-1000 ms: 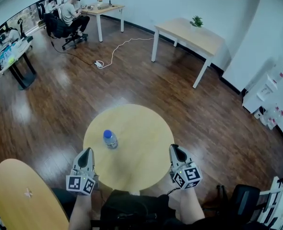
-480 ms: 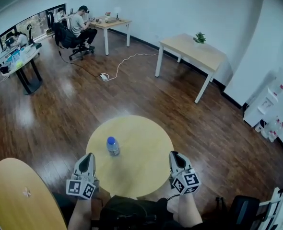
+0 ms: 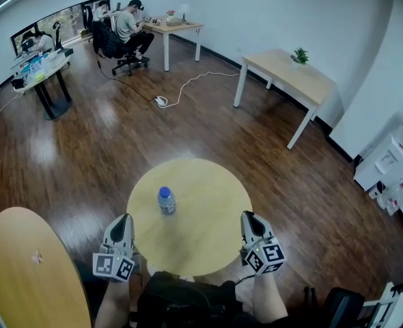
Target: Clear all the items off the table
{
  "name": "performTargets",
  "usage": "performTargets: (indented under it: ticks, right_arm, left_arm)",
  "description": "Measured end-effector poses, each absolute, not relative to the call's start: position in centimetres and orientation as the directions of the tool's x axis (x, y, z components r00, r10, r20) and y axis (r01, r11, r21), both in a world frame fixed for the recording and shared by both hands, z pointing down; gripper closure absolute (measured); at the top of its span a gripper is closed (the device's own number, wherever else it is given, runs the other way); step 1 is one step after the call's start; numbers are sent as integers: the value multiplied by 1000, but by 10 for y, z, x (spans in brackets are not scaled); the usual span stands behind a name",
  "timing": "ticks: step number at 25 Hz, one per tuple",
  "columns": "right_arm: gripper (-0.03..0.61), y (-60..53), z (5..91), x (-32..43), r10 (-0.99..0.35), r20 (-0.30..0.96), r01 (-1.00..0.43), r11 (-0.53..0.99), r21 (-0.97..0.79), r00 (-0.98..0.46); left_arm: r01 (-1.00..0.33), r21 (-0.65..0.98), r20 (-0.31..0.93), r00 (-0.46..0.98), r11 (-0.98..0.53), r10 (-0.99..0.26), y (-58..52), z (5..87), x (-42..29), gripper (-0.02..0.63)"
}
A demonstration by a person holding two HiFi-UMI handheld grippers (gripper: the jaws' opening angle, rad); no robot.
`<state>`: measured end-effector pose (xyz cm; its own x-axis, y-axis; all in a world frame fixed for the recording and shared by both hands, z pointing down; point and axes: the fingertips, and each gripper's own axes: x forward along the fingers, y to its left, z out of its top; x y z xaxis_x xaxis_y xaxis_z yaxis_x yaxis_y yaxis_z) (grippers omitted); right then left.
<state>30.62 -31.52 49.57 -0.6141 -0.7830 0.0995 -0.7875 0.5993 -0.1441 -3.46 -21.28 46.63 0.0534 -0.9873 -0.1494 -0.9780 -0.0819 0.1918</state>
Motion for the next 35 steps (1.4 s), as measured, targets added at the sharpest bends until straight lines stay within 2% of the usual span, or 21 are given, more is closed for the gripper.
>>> performTargets:
  ticks: [9, 17, 24, 35]
  right_arm:
    - [574, -326, 474, 242, -695, 78, -699, 706, -114, -715]
    - [574, -299, 480, 119, -563, 40, -563, 816, -132, -826]
    - [574, -276, 478, 15, -383, 58, -388, 914, -118, -922]
    - [574, -213, 468, -137, -78, 94, -86, 992, -87, -992]
  left_arm:
    - [-971, 223, -143, -120, 86, -982, -166, 464, -94, 614]
    - [-943, 186, -153, -306, 277, -939, -74, 460, -188, 614]
    - [-830, 225, -135, -545, 510, -827, 16, 469, -261, 614]
    - [-628, 251, -115, -775, 736, -622, 142, 476, -309, 614]
